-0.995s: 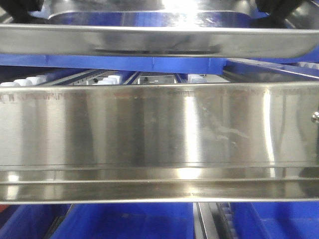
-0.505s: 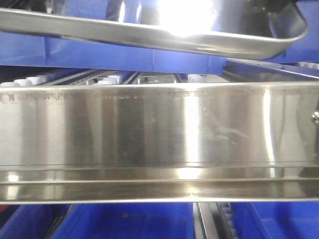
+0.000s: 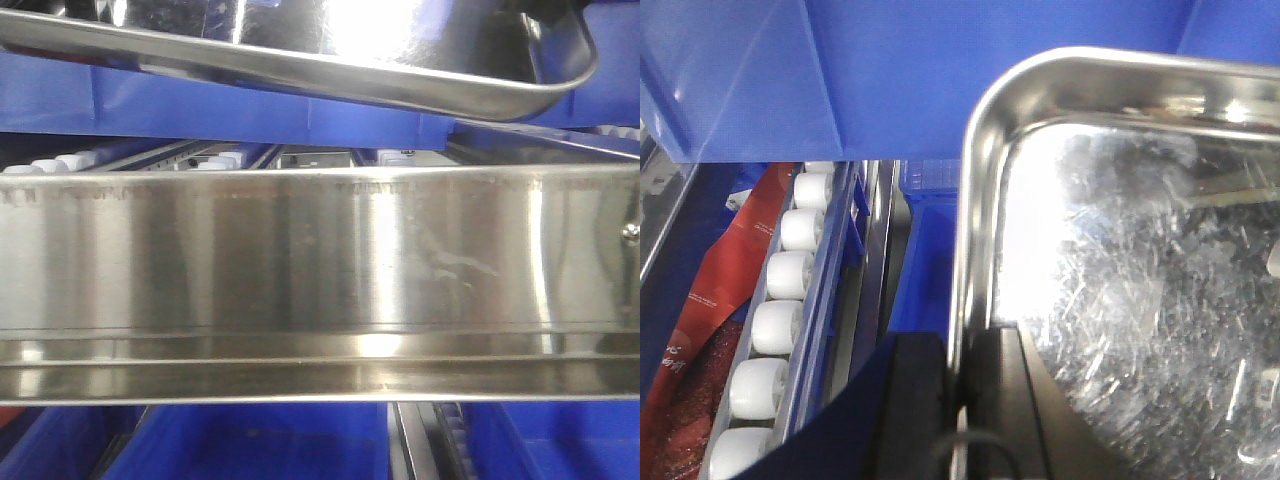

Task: Stack silver trays without gaps
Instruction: 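Pull the held tray back toward the robot, clearing the shelf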

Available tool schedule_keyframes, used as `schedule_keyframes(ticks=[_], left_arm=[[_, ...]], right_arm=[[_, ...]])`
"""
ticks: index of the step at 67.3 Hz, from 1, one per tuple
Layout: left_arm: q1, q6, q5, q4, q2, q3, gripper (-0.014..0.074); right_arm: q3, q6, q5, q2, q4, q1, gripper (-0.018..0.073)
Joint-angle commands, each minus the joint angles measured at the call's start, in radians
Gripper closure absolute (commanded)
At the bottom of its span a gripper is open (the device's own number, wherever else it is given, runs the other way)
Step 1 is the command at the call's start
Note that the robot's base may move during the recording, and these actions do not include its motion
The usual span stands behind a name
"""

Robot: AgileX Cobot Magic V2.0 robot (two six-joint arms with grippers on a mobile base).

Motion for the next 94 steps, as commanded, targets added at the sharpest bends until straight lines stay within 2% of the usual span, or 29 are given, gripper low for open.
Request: schedule_keyframes(ticks=[1,94], left_arm=[[-0.002,0.001,-0.057,0.035,0.005,-0.003,0.0613],[-0.002,0.001,-0.057,0.035,0.005,-0.003,0.0613]], right_arm=[[-0.017,-0.012,-0.078,-0.003,0.003,0.008,0.0575],[-0.017,-0.012,-0.078,-0.003,0.003,0.008,0.0575]])
